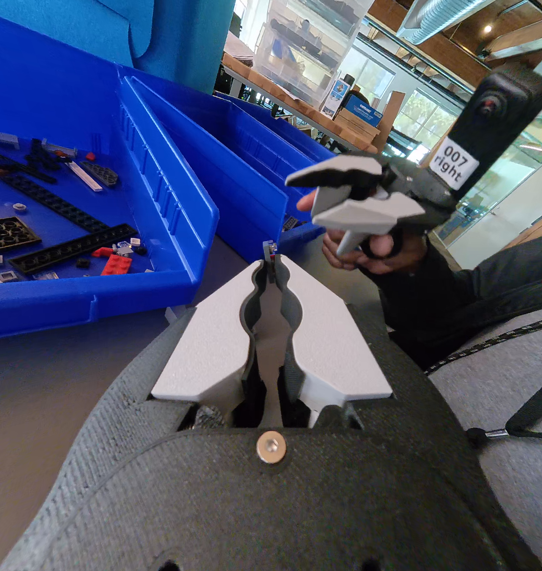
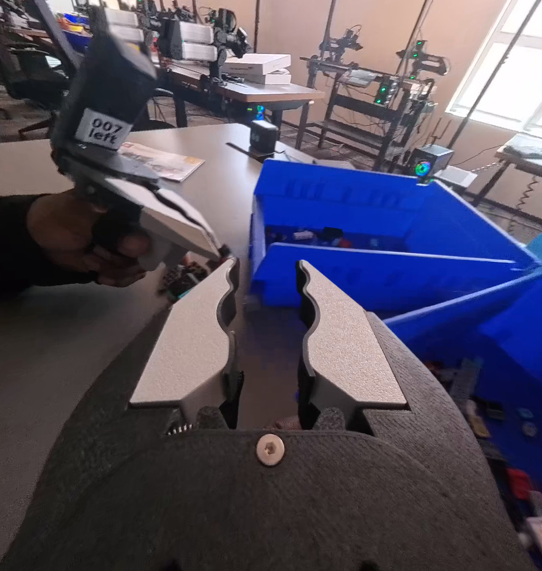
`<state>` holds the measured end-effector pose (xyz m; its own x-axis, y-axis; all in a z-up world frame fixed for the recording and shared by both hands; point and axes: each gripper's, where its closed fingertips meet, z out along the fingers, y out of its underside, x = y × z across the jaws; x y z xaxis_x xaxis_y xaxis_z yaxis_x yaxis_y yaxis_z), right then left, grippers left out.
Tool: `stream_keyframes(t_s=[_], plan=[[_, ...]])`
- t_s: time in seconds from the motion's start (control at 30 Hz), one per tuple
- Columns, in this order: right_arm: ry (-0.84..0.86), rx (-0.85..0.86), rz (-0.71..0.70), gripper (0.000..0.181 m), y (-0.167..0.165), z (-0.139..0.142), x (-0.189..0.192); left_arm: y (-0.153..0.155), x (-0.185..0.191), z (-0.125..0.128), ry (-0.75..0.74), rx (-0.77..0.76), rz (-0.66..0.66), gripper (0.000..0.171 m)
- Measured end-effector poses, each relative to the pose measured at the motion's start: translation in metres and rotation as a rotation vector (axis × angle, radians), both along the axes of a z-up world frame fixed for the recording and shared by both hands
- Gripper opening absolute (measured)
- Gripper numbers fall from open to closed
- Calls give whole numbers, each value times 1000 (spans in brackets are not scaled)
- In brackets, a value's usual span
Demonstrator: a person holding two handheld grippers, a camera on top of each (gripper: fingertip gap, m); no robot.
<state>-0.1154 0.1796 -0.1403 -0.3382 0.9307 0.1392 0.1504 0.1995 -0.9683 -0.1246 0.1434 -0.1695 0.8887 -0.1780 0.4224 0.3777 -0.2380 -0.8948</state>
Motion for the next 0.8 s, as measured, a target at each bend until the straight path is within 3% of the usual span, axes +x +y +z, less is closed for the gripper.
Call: stream_keyframes(t_s=[0.1,0.3,0.6,0.8], plan=[[-6,13,3,39,7,4,0,0,2,2,-1,5,-6,5],[-19,94,66,41,-33,-31,4,1,1,1,-59,-1,-10,5],[63,382,88,38,-32,-26,-9,2,7,-2,-142,-31,-50,5],[59,405,125,32,-38,-31,-10,1,3,-4,-127,-38,-34,5]])
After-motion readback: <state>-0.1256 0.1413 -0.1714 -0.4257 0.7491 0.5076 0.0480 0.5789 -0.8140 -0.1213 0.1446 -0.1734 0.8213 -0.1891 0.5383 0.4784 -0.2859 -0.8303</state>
